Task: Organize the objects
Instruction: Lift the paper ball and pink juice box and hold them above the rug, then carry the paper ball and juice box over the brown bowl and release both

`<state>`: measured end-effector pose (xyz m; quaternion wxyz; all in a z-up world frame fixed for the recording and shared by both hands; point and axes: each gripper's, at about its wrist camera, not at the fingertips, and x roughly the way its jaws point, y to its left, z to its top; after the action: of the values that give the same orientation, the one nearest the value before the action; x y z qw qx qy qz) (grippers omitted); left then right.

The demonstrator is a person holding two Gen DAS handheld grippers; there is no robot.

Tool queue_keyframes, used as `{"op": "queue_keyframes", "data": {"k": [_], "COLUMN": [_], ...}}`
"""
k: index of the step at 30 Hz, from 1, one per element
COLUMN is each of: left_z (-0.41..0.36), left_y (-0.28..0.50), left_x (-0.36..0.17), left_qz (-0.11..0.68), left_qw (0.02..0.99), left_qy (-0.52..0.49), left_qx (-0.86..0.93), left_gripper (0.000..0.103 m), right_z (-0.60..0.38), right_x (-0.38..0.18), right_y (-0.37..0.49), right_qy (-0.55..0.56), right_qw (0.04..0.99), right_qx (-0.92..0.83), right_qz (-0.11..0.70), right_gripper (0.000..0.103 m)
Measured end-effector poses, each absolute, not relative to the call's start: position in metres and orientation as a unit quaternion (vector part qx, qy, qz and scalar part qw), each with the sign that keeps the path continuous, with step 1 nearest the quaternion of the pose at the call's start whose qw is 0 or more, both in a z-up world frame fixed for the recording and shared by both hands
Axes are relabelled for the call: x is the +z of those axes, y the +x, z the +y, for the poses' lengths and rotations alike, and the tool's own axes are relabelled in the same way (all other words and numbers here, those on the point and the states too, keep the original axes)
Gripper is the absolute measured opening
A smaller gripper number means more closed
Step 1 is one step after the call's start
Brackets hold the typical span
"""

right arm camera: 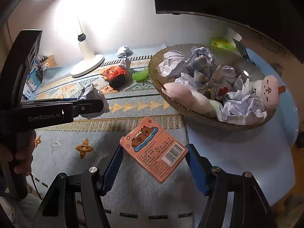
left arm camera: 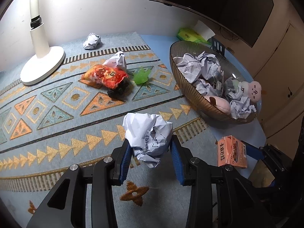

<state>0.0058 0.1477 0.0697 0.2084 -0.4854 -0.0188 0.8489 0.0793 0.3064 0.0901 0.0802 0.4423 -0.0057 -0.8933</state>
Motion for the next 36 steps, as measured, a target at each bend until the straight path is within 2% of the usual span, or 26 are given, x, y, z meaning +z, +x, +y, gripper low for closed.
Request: {"op": "queue_keyframes", "data": {"k": [21,26,33,36], "left_z": [0.145,0.148,0.194,0.226], "left_y": [0.007,-0.001,-0.040,-0.053], "left_x": [0.068,0.079,0.106,0.105], "left_qz": [-0.023,-0.044,-0.091,-0.056], "left_qw": [0.211,0.231,0.309,0.316], "left_qy": [-0.492,-0.484,-0.444,-0.436], "left_qx": [0.844,0.843,0.836,0.841], "left_gripper": [0.037,0.036,0.037,0.037], "right_z": [0.309,0.314,0.344,0.363], "right_x": [0.087,0.099,0.121,0.126], "right_y": [0.079,0.079,0.043,0.019], "right_qy": [0.450,0.428,0.385,0.377], "right_qw": [0.079,0.075,-0.006,-0.063], "right_qx": [-0.889,-0.900,-0.922,-0.924], "right_qz": [-0.015,-0.026,-0.025,-0.031], "right_gripper": [0.066,0.066,0.066,0.066]}}
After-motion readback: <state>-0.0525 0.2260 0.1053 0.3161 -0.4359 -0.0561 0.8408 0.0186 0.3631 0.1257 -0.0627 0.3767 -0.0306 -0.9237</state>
